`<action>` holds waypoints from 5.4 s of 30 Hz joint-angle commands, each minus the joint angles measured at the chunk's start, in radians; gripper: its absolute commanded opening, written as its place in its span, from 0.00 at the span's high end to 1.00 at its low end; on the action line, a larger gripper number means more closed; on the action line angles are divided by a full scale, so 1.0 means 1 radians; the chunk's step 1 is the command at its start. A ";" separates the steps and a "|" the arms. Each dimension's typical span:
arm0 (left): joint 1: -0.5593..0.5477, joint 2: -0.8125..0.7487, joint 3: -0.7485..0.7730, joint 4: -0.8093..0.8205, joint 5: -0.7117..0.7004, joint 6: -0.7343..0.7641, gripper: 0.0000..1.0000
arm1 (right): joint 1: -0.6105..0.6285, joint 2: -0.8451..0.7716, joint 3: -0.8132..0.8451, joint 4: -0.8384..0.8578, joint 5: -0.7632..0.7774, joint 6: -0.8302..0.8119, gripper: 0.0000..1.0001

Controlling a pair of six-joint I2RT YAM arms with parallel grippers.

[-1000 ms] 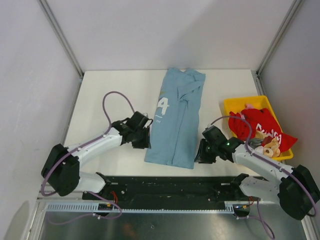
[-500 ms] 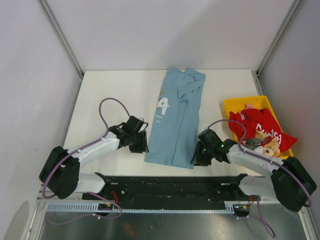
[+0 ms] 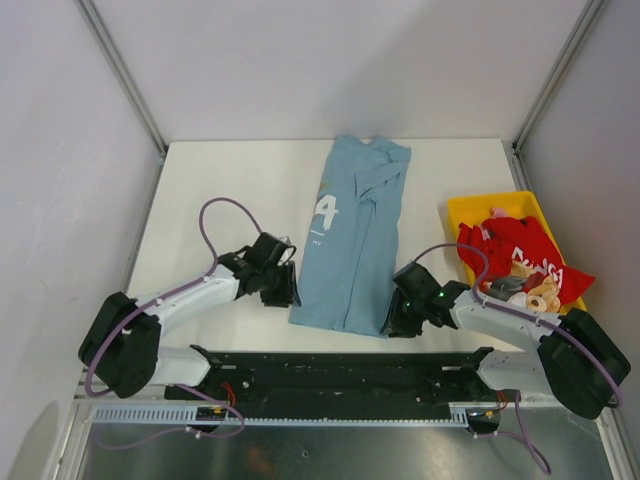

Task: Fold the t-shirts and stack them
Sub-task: Grab the bottom of the folded rectangular tshirt with both arms, then fold the folded rectangular tshirt in 1/3 of the way

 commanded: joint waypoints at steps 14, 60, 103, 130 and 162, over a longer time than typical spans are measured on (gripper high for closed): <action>0.004 0.025 -0.071 0.061 0.032 -0.026 0.58 | -0.023 0.001 -0.010 -0.022 0.031 -0.005 0.92; -0.155 0.032 0.204 0.074 -0.022 -0.115 1.00 | -0.037 -0.099 0.309 -0.187 0.205 -0.100 1.00; 0.194 0.839 0.984 0.142 0.045 -0.032 1.00 | -0.502 0.789 0.953 0.124 0.104 -0.266 1.00; 0.255 0.909 1.075 0.143 0.160 0.030 0.67 | -0.531 0.798 1.003 0.078 0.129 -0.298 0.76; 0.262 1.079 1.217 0.143 0.163 0.126 0.99 | -0.450 1.058 1.279 0.021 0.150 -0.424 0.90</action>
